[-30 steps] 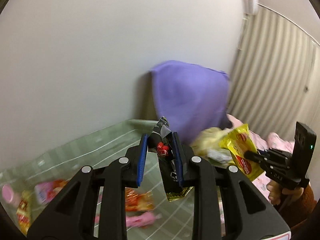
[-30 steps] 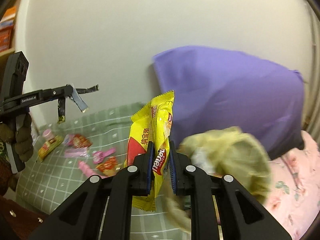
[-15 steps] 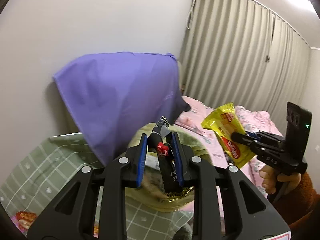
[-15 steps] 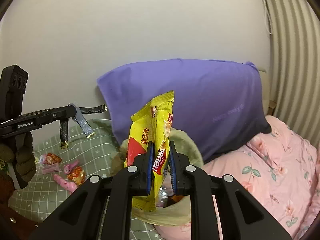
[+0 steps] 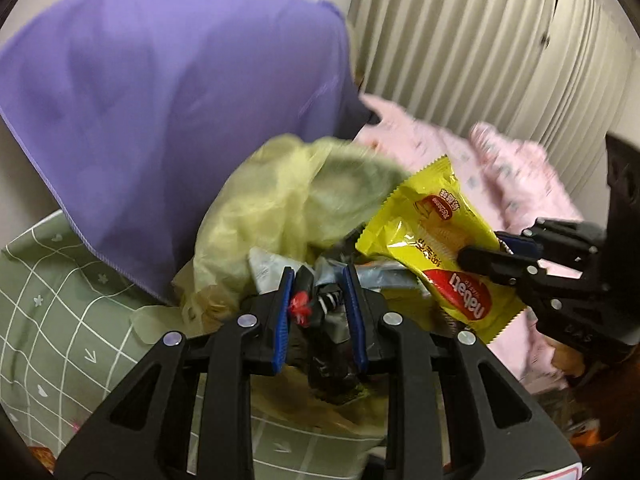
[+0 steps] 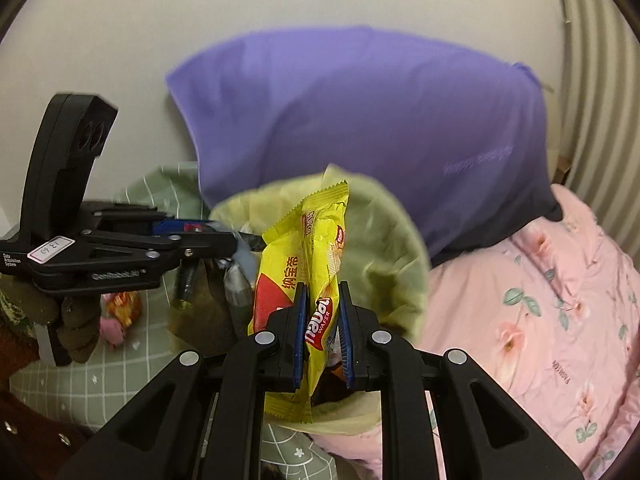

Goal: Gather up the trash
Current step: 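Open the left gripper into the yellow trash bag while the right gripper releases the Nabati bag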

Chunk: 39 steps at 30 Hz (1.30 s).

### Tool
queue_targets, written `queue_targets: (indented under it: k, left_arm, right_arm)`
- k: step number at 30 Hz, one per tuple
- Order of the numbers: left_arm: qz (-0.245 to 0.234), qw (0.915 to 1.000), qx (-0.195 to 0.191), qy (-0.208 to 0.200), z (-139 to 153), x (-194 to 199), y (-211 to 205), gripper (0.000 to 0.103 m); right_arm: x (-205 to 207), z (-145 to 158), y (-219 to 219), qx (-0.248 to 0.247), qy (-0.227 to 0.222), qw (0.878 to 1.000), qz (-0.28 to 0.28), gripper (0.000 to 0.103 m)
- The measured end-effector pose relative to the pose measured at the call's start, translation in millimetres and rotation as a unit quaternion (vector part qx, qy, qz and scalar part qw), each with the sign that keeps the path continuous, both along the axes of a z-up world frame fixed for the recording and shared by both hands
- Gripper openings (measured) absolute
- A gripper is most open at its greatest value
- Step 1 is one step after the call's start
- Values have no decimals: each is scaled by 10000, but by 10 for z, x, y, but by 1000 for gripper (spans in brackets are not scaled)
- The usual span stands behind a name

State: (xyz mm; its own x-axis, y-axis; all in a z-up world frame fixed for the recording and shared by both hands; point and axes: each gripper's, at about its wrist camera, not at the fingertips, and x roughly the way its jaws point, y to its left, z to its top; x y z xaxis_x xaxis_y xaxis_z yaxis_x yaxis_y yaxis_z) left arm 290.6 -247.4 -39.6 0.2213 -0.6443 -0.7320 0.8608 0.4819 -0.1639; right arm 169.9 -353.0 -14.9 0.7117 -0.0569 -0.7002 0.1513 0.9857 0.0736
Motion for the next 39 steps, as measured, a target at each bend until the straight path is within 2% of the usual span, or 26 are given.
queue_targets:
  k: [5, 9, 11, 14, 19, 26, 28, 31, 35, 39]
  left_arm:
    - [190, 9997, 109, 104, -134, 217, -49, 23]
    - [137, 9998, 64, 153, -129, 311, -93, 23]
    - [106, 9994, -26, 318, -143, 358, -129, 23]
    - [88, 9985, -108, 538, -170, 421, -170, 22]
    - [-204, 9992, 29, 341, -170, 307, -325, 22]
    - [-197, 9993, -24, 317, -60, 247, -217, 22]
    - [-208, 9991, -110, 342, -9, 240, -185, 26]
    - [-160, 9983, -354, 443, 103, 243, -101, 37]
    - [-8, 9968, -627, 491, 239, 269, 22, 42]
    - [83, 9967, -676, 443, 326, 261, 108, 49]
  right_arm:
    - [282, -260, -62, -17, 331, 9994, -51, 15]
    - [427, -321, -89, -227, 356, 9990, -109, 15]
    - [450, -338, -92, -366, 339, 9986, -163, 15]
    - [420, -351, -139, -306, 357, 9984, -310, 15]
    - [318, -370, -151, -213, 448, 9982, -324, 15]
    - [267, -373, -100, -160, 393, 9982, -435, 15]
    - [267, -372, -99, -148, 366, 9981, -463, 15]
    - [263, -372, -119, -184, 329, 9980, -503, 15]
    - [271, -333, -150, -107, 204, 9980, -588, 15]
    - [279, -334, -161, -28, 189, 9980, -594, 16]
